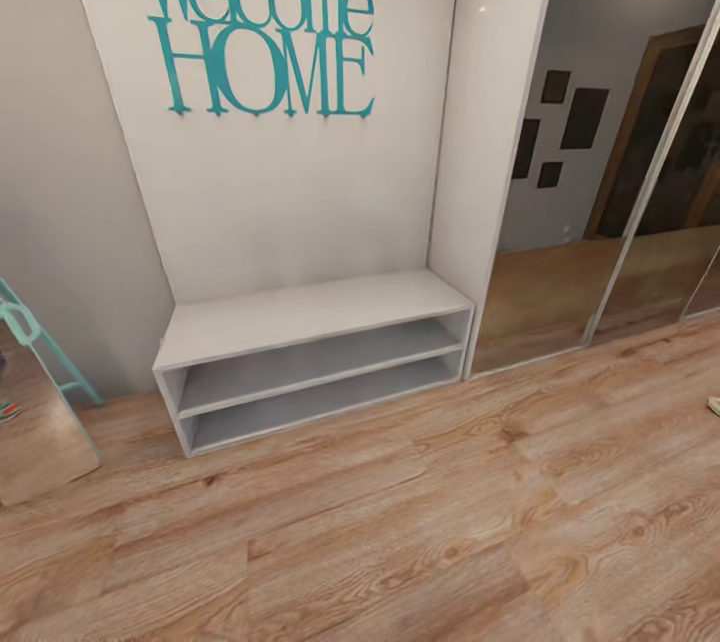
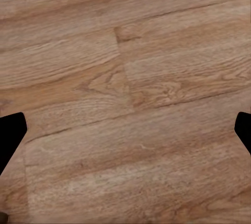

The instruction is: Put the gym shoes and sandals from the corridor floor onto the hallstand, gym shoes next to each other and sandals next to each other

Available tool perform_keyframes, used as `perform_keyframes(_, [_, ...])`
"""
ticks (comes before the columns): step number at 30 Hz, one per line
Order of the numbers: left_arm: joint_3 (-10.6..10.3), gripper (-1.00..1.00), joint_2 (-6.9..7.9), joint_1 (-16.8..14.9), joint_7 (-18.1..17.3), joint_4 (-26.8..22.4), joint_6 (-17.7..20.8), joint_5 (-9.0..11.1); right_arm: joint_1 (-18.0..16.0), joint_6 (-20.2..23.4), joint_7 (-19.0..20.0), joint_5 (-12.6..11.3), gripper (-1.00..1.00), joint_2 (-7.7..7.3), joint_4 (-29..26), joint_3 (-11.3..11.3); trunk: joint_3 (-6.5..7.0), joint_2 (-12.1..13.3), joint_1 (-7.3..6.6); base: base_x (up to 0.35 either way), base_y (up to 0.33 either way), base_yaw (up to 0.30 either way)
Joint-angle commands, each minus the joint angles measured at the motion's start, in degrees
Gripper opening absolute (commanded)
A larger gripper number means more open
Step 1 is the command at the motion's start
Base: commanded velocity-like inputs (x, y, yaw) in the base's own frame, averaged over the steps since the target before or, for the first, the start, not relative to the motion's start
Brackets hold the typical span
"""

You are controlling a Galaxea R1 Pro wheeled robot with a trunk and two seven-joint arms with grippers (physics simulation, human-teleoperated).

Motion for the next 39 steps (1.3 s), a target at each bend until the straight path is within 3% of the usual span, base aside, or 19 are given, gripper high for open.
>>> perform_keyframes(1, [0.04, 1.00, -0.01, -0.05, -0.02, 0.06, -0.19, 0.18, -0.02, -0.17, -0.03, -0.02, 1.00, 0.00, 0.02, 0.00, 0.01, -0.03, 0.00, 0.000, 0.000, 0.220])
perform_keyframes(39, [0.12, 1.00, 0.14, -0.05, 0.07, 0.05, -0.19, 0.26, -0.02, -0.17, -0.03, 0.02, 1.00, 0.00, 0.02, 0.03, 2.30, -0.03, 0.00, 0.004, 0.000, 0.220])
